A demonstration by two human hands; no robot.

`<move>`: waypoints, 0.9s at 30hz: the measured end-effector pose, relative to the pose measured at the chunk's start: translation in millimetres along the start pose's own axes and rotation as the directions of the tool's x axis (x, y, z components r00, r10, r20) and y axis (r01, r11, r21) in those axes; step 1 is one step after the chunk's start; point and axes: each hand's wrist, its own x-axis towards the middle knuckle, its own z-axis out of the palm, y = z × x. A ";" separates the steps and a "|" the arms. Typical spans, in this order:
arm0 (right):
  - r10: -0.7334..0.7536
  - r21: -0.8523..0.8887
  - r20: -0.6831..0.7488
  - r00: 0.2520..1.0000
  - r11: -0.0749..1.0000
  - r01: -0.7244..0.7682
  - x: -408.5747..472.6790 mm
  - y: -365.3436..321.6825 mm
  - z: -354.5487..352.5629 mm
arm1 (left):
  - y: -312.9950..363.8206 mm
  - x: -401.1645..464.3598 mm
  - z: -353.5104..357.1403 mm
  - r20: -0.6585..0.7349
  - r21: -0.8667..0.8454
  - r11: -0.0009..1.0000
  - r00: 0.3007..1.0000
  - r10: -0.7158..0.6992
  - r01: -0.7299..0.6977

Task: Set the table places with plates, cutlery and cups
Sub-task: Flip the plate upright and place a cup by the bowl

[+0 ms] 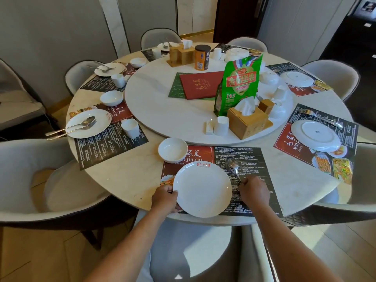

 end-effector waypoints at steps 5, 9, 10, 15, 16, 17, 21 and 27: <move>-0.069 0.146 -0.054 0.996 0.986 0.076 -2.6 -0.2 0.0 | 1.1 1.0 -1.4 0.044 -0.032 0.999 0.999 0.002 0.000; -0.062 0.288 -0.151 0.987 0.952 0.104 -34.0 -7.4 -1.5 | -1.7 3.1 -2.5 0.076 -0.068 0.998 0.997 0.002 0.004; -0.060 0.313 -0.160 0.985 0.944 0.108 -46.9 -9.5 -1.1 | -3.6 3.6 -3.2 0.082 -0.089 0.996 0.997 -0.004 0.011; -0.102 0.406 -0.077 0.992 0.905 0.125 -105.7 -24.3 15.9 | -8.6 4.1 -4.7 0.106 -0.140 0.989 0.994 -0.021 0.035; -0.107 0.429 -0.060 0.992 0.895 0.123 -116.2 -28.9 19.7 | -8.8 3.3 -5.2 0.109 -0.139 0.990 0.994 -0.017 0.032; -0.103 0.465 -0.045 0.994 0.878 0.112 -126.0 -34.2 22.8 | -9.2 2.9 -5.3 0.112 -0.140 0.990 0.994 -0.013 0.029; -0.028 0.590 0.065 0.997 0.808 -0.016 -155.0 -50.1 33.7 | -10.5 1.0 -6.1 0.133 -0.134 0.991 0.991 0.005 0.013; 0.005 0.629 0.277 0.961 0.755 -0.185 -167.4 -57.0 49.5 | -11.7 -2.2 -7.0 0.146 -0.146 0.989 0.989 0.021 0.001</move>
